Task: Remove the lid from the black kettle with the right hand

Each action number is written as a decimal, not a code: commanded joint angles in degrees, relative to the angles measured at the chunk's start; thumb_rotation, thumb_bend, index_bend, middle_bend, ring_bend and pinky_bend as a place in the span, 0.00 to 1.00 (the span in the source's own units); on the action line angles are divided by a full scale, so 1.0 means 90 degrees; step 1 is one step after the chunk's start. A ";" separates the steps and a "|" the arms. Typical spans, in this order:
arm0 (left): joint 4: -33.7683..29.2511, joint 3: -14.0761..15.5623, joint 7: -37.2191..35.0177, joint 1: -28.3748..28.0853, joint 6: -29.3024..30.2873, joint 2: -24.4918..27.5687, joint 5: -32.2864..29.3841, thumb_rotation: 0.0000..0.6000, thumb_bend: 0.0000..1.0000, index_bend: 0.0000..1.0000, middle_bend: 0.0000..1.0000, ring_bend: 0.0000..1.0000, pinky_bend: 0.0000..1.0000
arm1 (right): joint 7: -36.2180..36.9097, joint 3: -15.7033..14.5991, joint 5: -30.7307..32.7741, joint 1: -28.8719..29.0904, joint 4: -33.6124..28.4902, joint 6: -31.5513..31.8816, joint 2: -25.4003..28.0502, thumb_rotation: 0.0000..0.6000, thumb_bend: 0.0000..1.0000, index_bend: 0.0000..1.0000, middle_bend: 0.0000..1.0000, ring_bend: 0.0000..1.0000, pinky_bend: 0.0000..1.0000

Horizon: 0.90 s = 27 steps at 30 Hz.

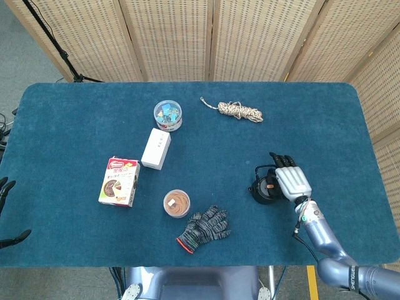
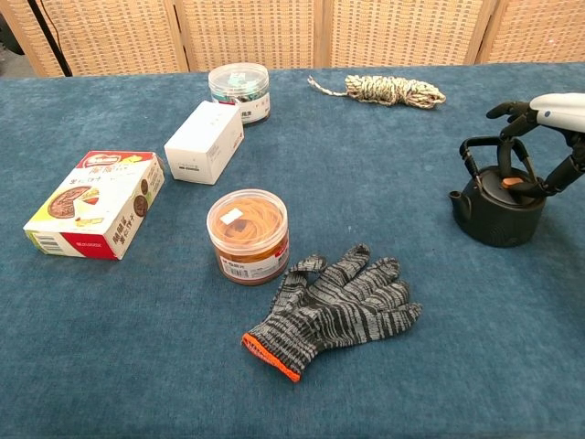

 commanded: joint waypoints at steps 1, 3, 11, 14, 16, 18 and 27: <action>0.0004 0.0001 -0.0017 0.0000 0.0006 -0.0003 0.0012 1.00 0.00 0.00 0.00 0.00 0.00 | 0.0026 -0.0009 -0.0003 0.0003 0.0026 -0.0017 -0.0008 1.00 0.36 0.49 0.00 0.00 0.00; 0.0005 0.0002 -0.0007 -0.0003 0.0000 -0.0003 0.0009 1.00 0.00 0.00 0.00 0.00 0.00 | 0.0031 -0.0014 0.0004 0.0009 0.0044 -0.0027 -0.0008 1.00 0.36 0.50 0.00 0.00 0.00; -0.0007 0.0007 0.0016 -0.0015 -0.0027 0.0001 0.0003 1.00 0.00 0.00 0.00 0.00 0.00 | 0.0025 -0.0029 0.0045 0.0039 0.0055 -0.0069 -0.0005 1.00 0.40 0.55 0.00 0.00 0.00; -0.0009 0.0006 0.0004 -0.0018 -0.0032 0.0004 -0.0001 1.00 0.00 0.00 0.00 0.00 0.00 | 0.0014 -0.0039 0.0050 0.0044 0.0061 -0.0064 -0.0016 1.00 0.41 0.56 0.00 0.00 0.00; -0.0006 0.0006 0.0003 -0.0019 -0.0034 0.0004 -0.0003 1.00 0.00 0.00 0.00 0.00 0.00 | 0.0018 -0.0039 0.0049 0.0045 0.0056 -0.0057 -0.0014 1.00 0.41 0.56 0.00 0.00 0.00; -0.0011 0.0006 -0.0002 -0.0021 -0.0040 0.0007 -0.0006 1.00 0.00 0.00 0.00 0.00 0.00 | 0.0036 -0.0029 0.0037 0.0039 0.0028 -0.0033 0.0003 1.00 0.41 0.56 0.00 0.00 0.00; -0.0004 0.0019 -0.0041 -0.0016 -0.0033 0.0022 0.0015 1.00 0.00 0.00 0.00 0.00 0.00 | 0.0133 0.0071 -0.0226 -0.0058 -0.0434 0.0296 0.0328 1.00 0.41 0.56 0.00 0.00 0.00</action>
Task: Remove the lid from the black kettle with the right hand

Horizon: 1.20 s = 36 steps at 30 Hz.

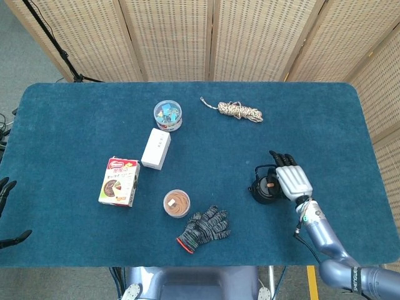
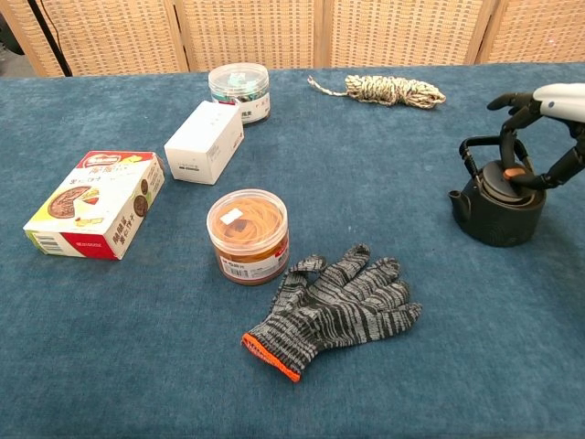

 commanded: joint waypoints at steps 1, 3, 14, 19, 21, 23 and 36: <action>0.0001 0.0006 -0.0012 0.0005 0.0005 0.0008 0.0007 1.00 0.00 0.00 0.00 0.00 0.00 | 0.0036 0.0054 -0.0129 -0.0056 -0.0232 0.0160 0.0176 1.00 0.41 0.56 0.00 0.00 0.00; 0.0000 0.0010 -0.0032 0.0009 0.0013 0.0017 0.0017 1.00 0.00 0.00 0.00 0.00 0.00 | 0.0039 0.0077 -0.0206 -0.0088 -0.0393 0.0258 0.0294 1.00 0.41 0.56 0.00 0.00 0.00; -0.0002 0.0035 -0.0075 0.0019 0.0025 0.0036 0.0062 1.00 0.00 0.00 0.00 0.00 0.00 | 0.0062 -0.0021 -0.0626 -0.0392 -0.0986 0.0700 0.0860 1.00 0.41 0.56 0.00 0.00 0.00; -0.0014 0.0050 -0.0097 0.0036 0.0052 0.0048 0.0093 1.00 0.00 0.00 0.00 0.00 0.00 | 0.0135 -0.0290 -0.1087 -0.0624 -0.1251 0.0850 0.1031 1.00 0.42 0.57 0.00 0.00 0.00; -0.0014 0.0061 -0.0105 0.0041 0.0057 0.0050 0.0112 1.00 0.00 0.00 0.00 0.00 0.00 | 0.0161 -0.0426 -0.1288 -0.0696 -0.1368 0.0841 0.1076 1.00 0.42 0.57 0.00 0.00 0.00; -0.0013 0.0070 -0.0115 0.0045 0.0062 0.0056 0.0129 1.00 0.00 0.00 0.00 0.00 0.00 | 0.0101 -0.0567 -0.1523 -0.0764 -0.1439 0.0882 0.1054 1.00 0.42 0.57 0.00 0.00 0.00; 0.0014 0.0066 -0.0236 0.0054 0.0079 0.0081 0.0119 1.00 0.00 0.00 0.00 0.00 0.00 | -0.0707 -0.1165 -0.2375 -0.1105 -0.1027 0.1141 0.0148 1.00 0.42 0.57 0.00 0.00 0.00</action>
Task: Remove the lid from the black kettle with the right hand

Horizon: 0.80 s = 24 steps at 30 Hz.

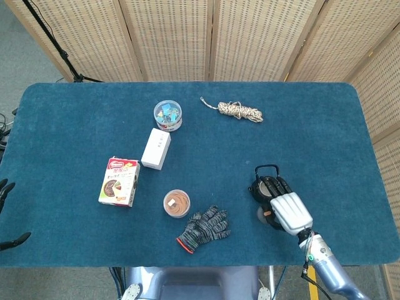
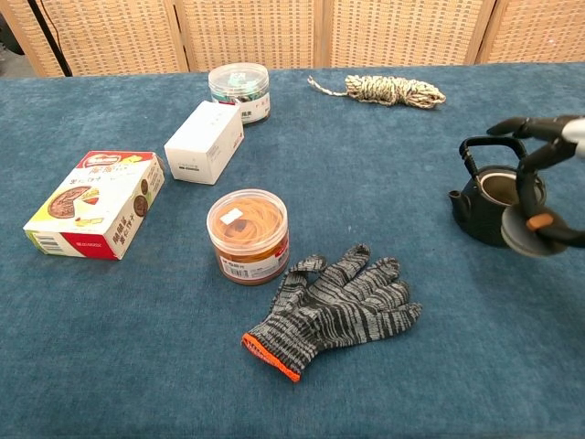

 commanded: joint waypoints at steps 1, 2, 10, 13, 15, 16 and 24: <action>0.0001 -0.0004 0.0004 -0.0005 -0.0007 -0.0002 -0.0006 1.00 0.00 0.00 0.00 0.00 0.00 | -0.0053 -0.0122 -0.0225 -0.0105 0.0239 0.0088 -0.0227 1.00 0.42 0.57 0.00 0.00 0.00; 0.0002 -0.0003 0.0008 -0.0008 -0.0014 -0.0005 -0.0009 1.00 0.00 0.00 0.00 0.00 0.00 | -0.0025 -0.0148 -0.0320 -0.0127 0.0335 0.0115 -0.0296 1.00 0.42 0.57 0.00 0.00 0.00; -0.0030 0.0001 0.0096 -0.0019 -0.0043 -0.0026 -0.0017 1.00 0.00 0.00 0.00 0.00 0.00 | 0.0083 -0.0179 -0.0676 -0.0181 0.1106 0.0145 -0.0728 1.00 0.42 0.57 0.00 0.00 0.00; -0.0046 -0.0001 0.0127 -0.0023 -0.0053 -0.0033 -0.0030 1.00 0.00 0.00 0.00 0.00 0.00 | 0.0052 -0.0151 -0.0628 -0.0164 0.1290 0.0044 -0.0836 1.00 0.42 0.56 0.00 0.00 0.00; -0.0049 -0.0002 0.0145 -0.0026 -0.0063 -0.0037 -0.0037 1.00 0.00 0.00 0.00 0.00 0.00 | 0.0047 -0.0133 -0.0586 -0.0152 0.1403 -0.0029 -0.0905 1.00 0.42 0.53 0.00 0.00 0.00; -0.0051 -0.0001 0.0147 -0.0029 -0.0070 -0.0038 -0.0041 1.00 0.00 0.00 0.00 0.00 0.00 | 0.0045 -0.0127 -0.0561 -0.0146 0.1457 -0.0070 -0.0934 1.00 0.42 0.51 0.00 0.00 0.00; -0.0059 -0.0008 0.0144 -0.0035 -0.0080 -0.0035 -0.0061 1.00 0.00 0.00 0.00 0.00 0.00 | 0.0095 -0.0109 -0.0580 -0.0163 0.1545 -0.0123 -0.0949 1.00 0.42 0.25 0.00 0.00 0.00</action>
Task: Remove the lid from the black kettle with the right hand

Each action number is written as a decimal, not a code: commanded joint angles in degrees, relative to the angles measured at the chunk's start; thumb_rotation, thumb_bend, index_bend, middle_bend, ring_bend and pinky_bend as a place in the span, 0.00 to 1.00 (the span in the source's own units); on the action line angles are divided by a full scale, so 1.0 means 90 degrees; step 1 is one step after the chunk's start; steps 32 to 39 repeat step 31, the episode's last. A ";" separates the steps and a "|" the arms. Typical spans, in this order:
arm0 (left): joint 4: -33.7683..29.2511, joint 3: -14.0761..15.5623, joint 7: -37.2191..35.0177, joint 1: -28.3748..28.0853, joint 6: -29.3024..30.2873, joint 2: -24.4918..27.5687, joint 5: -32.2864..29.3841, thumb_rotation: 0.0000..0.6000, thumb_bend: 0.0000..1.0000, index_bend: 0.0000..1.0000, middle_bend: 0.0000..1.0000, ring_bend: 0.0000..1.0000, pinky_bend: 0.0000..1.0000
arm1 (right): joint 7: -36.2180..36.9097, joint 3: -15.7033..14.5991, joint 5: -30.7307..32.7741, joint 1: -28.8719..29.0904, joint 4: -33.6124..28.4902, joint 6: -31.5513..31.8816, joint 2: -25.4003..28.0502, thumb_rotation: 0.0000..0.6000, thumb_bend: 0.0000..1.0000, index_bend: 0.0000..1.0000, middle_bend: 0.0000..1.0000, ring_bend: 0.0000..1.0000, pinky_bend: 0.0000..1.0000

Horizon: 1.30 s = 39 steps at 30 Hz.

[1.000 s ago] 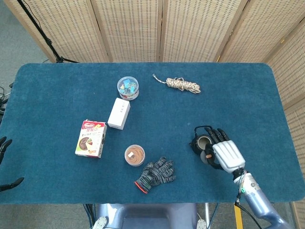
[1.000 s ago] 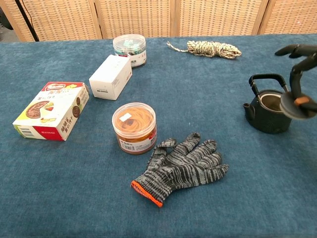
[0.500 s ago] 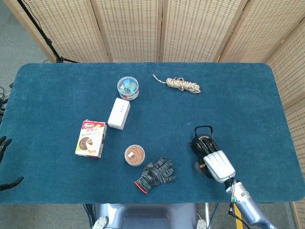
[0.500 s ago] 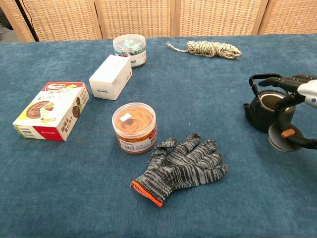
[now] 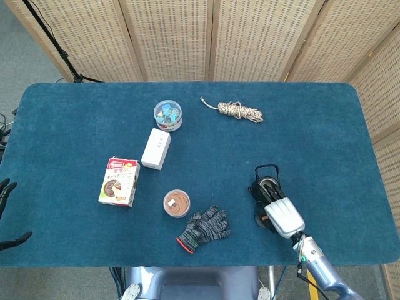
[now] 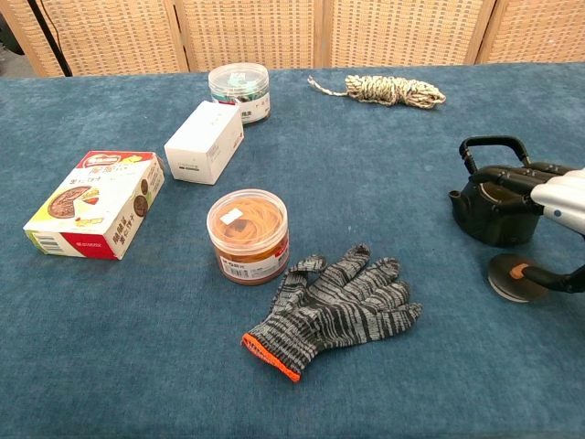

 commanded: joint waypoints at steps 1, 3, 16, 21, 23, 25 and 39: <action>0.0001 0.0001 -0.0008 0.0000 -0.0001 0.0001 0.0001 1.00 0.00 0.00 0.00 0.00 0.00 | 0.0011 0.0011 -0.0019 -0.0014 -0.0024 0.0020 0.0026 1.00 0.42 0.24 0.00 0.00 0.00; 0.0002 -0.0001 -0.0020 0.0002 0.0006 0.0003 0.0001 1.00 0.00 0.00 0.00 0.00 0.00 | 0.0053 0.0019 -0.0062 -0.0039 -0.0112 0.0073 0.0085 1.00 0.42 0.24 0.00 0.00 0.00; 0.0042 0.0033 -0.0112 0.0020 0.0029 0.0030 0.0067 1.00 0.00 0.00 0.00 0.00 0.00 | 0.0615 -0.0071 -0.0917 -0.0641 -0.0836 0.1424 0.1247 1.00 0.16 0.07 0.00 0.00 0.00; 0.0023 0.0036 0.0004 0.0014 0.0001 0.0006 0.0041 1.00 0.00 0.00 0.00 0.00 0.00 | 0.1467 -0.0130 -0.0927 -0.1065 -0.0232 0.1954 0.1384 1.00 0.00 0.03 0.00 0.00 0.00; 0.0011 0.0032 0.0076 0.0015 0.0003 -0.0014 0.0030 1.00 0.00 0.00 0.00 0.00 0.00 | 0.1786 -0.0130 -0.0851 -0.1206 0.0018 0.2080 0.1355 1.00 0.00 0.03 0.00 0.00 0.00; 0.0011 0.0019 0.0201 0.0018 0.0014 -0.0056 0.0003 1.00 0.00 0.00 0.00 0.00 0.00 | 0.2140 -0.0118 -0.0810 -0.1356 0.0283 0.2242 0.1305 1.00 0.00 0.03 0.00 0.00 0.00; 0.0006 0.0009 0.0272 0.0039 0.0074 -0.0105 0.0017 1.00 0.00 0.00 0.00 0.00 0.00 | 0.2817 -0.0063 -0.0790 -0.1682 0.0593 0.2628 0.1301 1.00 0.00 0.05 0.00 0.00 0.00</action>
